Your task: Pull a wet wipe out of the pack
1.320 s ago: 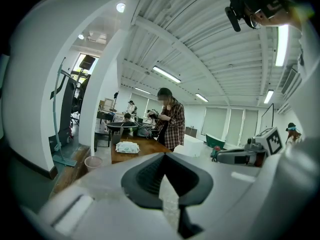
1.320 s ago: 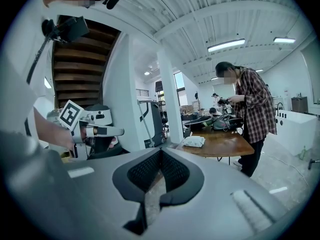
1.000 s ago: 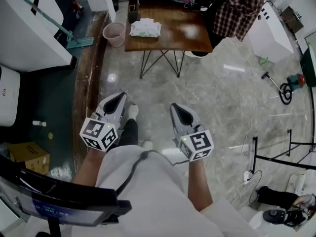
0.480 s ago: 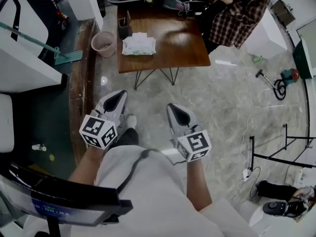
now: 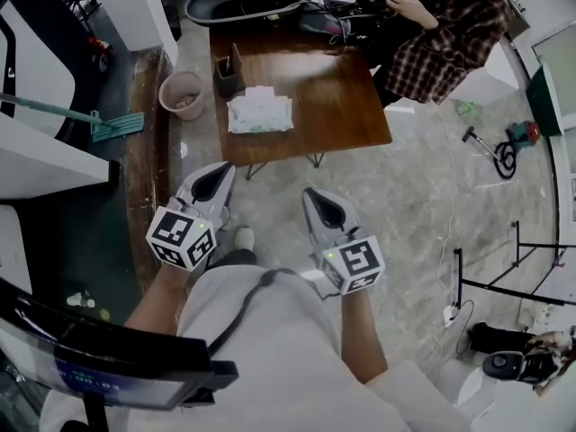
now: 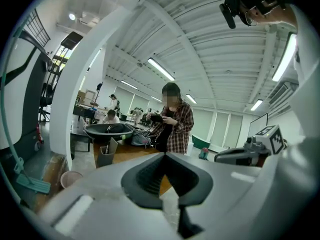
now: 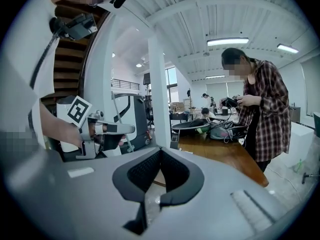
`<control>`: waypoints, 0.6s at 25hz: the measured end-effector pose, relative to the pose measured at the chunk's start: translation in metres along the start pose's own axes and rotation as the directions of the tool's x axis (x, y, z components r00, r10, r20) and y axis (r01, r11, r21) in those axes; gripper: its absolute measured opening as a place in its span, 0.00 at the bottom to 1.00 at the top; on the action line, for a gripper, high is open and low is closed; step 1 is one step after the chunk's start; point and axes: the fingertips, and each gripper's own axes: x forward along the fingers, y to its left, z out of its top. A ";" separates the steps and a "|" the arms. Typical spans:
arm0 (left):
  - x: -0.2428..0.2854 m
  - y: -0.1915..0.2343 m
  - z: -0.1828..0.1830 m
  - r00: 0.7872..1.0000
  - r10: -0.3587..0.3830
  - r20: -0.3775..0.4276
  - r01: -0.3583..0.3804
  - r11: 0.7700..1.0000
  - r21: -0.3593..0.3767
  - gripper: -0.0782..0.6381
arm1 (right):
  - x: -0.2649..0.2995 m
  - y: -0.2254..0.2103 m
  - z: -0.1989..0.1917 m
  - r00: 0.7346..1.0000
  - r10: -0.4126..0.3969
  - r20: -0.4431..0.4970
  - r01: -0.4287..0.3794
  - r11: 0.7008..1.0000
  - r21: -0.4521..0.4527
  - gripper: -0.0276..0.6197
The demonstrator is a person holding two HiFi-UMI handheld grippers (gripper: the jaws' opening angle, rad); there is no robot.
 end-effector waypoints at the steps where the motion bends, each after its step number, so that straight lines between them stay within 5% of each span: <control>1: 0.002 0.007 0.001 1.000 -0.004 -0.002 0.004 1.000 -0.004 0.11 | 0.007 -0.001 0.002 1.000 -0.005 -0.005 0.005 1.000 -0.002 0.05; 15: 0.023 0.054 0.006 1.000 0.000 0.007 0.000 0.999 -0.048 0.11 | 0.057 -0.013 0.016 0.999 0.006 -0.035 -0.006 1.000 0.002 0.05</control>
